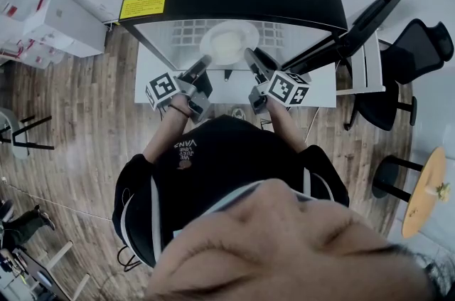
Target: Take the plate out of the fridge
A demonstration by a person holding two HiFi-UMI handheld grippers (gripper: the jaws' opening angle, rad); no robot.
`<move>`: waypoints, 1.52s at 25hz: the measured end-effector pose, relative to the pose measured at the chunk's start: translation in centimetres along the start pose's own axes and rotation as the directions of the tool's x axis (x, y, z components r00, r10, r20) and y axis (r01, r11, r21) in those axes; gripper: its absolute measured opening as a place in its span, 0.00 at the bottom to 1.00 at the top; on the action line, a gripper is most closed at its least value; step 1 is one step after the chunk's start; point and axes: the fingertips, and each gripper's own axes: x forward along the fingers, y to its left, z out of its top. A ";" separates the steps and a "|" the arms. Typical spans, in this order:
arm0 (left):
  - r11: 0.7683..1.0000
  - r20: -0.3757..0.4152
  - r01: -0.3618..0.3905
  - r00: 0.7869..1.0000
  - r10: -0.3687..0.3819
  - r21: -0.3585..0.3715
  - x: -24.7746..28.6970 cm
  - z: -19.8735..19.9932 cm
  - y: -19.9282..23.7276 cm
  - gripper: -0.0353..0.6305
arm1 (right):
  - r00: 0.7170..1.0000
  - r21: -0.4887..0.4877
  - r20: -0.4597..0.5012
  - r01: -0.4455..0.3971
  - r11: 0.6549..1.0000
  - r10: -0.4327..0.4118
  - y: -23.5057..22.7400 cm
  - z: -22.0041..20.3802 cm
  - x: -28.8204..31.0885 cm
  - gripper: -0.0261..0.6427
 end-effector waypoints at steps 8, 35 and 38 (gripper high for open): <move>1.000 -0.004 0.006 1.000 -0.006 0.010 -0.1 -0.2 -0.1 0.10 | 1.000 -0.020 -0.010 -0.005 1.000 0.005 0.5 -0.3 0.2 0.22; 0.998 -0.087 0.047 0.995 -0.044 0.038 -2.2 -0.2 -0.4 0.10 | 0.995 -0.039 0.059 0.078 0.996 -0.075 2.8 -1.7 -1.5 0.22; 0.998 -0.111 0.057 0.992 -0.053 0.040 -2.8 -0.2 -0.4 0.10 | 0.993 -0.035 0.074 0.094 0.995 -0.091 3.4 -2.2 -1.8 0.22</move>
